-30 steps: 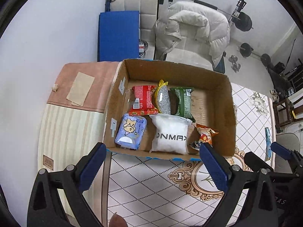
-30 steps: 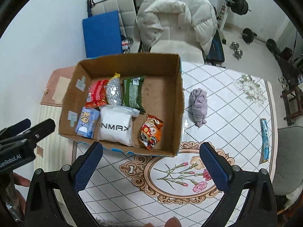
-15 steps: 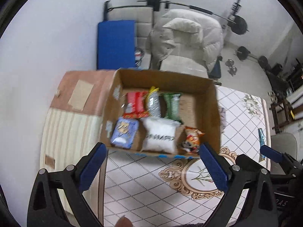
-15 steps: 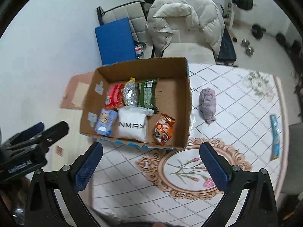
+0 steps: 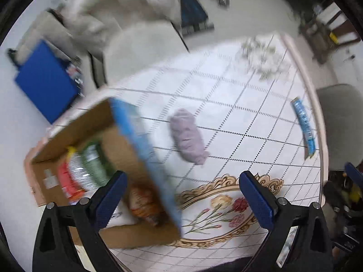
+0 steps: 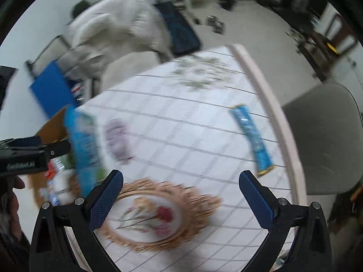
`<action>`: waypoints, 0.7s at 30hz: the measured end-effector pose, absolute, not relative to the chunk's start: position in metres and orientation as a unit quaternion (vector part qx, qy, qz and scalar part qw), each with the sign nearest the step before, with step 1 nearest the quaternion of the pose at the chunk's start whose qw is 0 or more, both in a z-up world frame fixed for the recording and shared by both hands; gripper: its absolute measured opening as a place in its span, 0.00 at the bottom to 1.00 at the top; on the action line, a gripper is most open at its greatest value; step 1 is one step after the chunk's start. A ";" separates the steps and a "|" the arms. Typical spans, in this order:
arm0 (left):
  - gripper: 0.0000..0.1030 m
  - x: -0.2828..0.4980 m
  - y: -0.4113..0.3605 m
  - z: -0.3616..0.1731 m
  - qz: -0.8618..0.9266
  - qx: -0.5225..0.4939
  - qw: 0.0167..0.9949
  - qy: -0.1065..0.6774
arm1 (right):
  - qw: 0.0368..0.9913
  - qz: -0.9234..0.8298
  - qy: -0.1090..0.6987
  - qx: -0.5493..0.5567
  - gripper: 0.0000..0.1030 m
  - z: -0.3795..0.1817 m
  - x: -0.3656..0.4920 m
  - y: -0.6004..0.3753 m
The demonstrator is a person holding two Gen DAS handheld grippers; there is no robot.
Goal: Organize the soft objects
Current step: 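Move both grippers back toward the lavender cloth and blue tube, then grasp the lavender cloth with left gripper while right grasps the blue tube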
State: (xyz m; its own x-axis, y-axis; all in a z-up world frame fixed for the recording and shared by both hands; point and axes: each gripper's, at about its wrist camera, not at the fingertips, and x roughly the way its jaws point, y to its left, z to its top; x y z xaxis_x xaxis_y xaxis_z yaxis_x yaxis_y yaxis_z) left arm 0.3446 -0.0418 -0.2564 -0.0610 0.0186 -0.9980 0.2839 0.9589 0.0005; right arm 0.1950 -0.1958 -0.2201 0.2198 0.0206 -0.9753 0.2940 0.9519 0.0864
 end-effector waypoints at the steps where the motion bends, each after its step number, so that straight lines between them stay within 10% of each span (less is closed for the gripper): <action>1: 0.98 0.355 -0.055 -0.281 -0.095 0.116 0.656 0.740 | 0.764 -0.101 0.624 0.131 1.00 -0.230 0.198 -0.213; 21: 0.96 0.378 -0.081 -0.433 -0.036 0.114 0.561 0.819 | 0.639 -0.140 0.751 0.091 1.00 -0.409 0.255 -0.338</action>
State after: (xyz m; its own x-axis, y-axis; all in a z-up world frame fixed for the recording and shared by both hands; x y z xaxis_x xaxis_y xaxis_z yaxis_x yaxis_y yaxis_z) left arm 0.3775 -0.0810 -0.4330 -0.3450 0.1455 -0.9273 0.2266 0.9716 0.0681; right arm 0.2552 -0.3379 -0.4086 -0.1666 -0.0429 -0.9851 0.3159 0.9441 -0.0945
